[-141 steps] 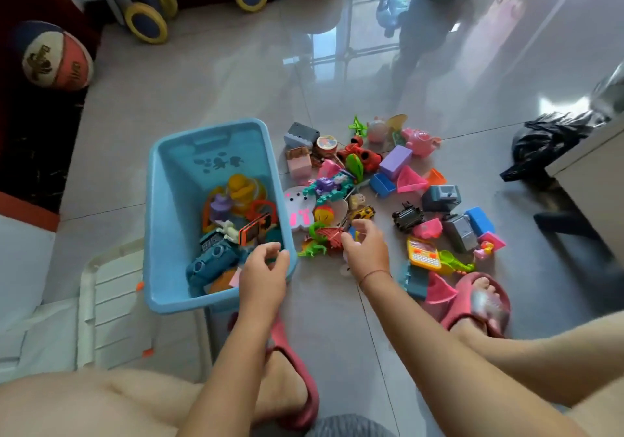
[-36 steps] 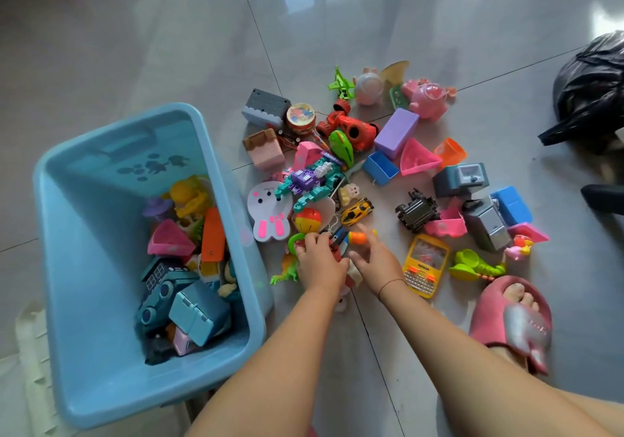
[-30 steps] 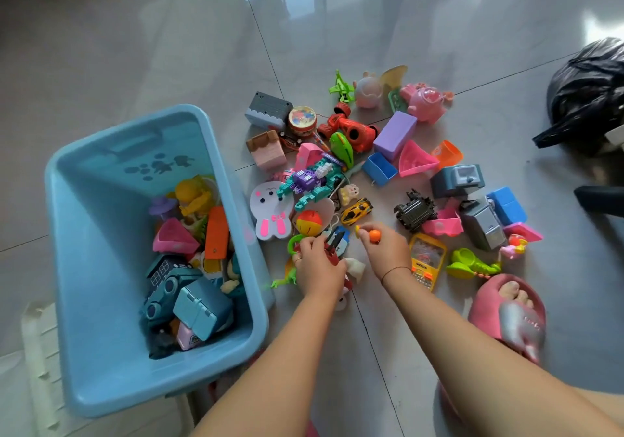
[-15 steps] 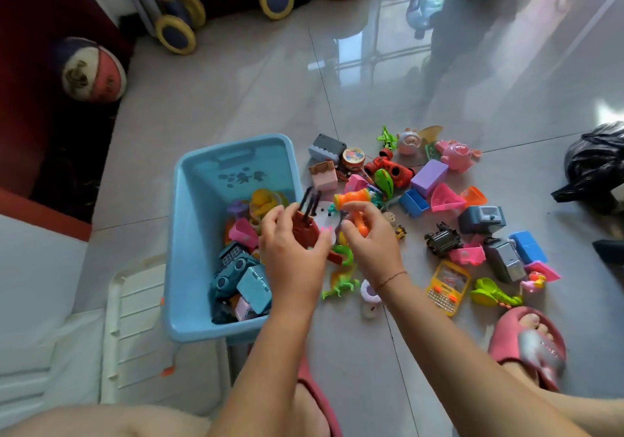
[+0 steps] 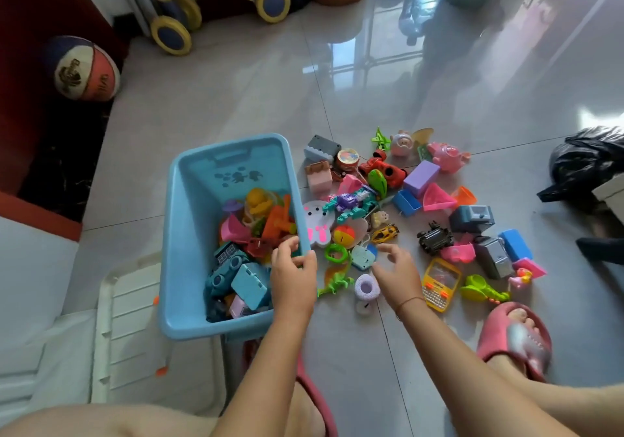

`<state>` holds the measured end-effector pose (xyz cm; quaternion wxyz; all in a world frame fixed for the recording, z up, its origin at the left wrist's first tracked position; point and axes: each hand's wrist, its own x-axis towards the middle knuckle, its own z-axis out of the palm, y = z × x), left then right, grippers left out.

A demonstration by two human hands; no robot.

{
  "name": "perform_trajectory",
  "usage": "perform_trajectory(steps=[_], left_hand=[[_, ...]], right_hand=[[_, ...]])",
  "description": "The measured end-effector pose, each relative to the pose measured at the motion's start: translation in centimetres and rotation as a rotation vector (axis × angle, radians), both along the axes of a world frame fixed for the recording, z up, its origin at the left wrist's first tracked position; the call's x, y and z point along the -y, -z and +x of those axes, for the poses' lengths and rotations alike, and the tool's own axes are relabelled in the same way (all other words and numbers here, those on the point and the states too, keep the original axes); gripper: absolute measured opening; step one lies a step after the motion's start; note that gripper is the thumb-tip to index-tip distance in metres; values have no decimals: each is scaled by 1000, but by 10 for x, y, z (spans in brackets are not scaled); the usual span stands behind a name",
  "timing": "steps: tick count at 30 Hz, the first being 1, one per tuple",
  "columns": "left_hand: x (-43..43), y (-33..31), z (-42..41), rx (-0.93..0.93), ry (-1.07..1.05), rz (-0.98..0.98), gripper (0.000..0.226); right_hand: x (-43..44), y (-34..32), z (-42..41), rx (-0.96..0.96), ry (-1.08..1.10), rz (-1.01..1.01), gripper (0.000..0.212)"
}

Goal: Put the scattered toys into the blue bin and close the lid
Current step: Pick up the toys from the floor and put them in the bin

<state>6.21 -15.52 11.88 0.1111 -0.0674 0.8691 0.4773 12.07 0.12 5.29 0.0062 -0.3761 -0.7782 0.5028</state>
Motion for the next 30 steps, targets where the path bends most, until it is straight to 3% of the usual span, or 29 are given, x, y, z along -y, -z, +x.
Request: perform_trajectory(steps=[4, 7, 10, 14, 18, 24, 27, 30], left_hand=[[-43, 31, 40, -176, 287, -38, 21], [-61, 73, 53, -36, 447, -95, 26], [-71, 121, 51, 114, 550, -304, 51], [-85, 159, 39, 145, 680, -566, 74], [-94, 182, 31, 16, 739, -694, 75], [-86, 182, 28, 24, 717, -624, 62], [-83, 161, 30, 74, 670, -511, 62], [-79, 122, 33, -14, 599, -352, 65]], right_hand=[[-16, 45, 30, 178, -48, -31, 54], [-20, 70, 38, 250, -42, -59, 61], [-30, 86, 36, 276, 4, -32, 63], [-44, 104, 25, 323, -291, 133, 69], [-48, 119, 11, 388, -567, 227, 67], [-47, 131, 6, 354, -602, 375, 46], [-50, 129, 11, 319, -417, 335, 42], [-51, 110, 12, 213, -144, 279, 40]])
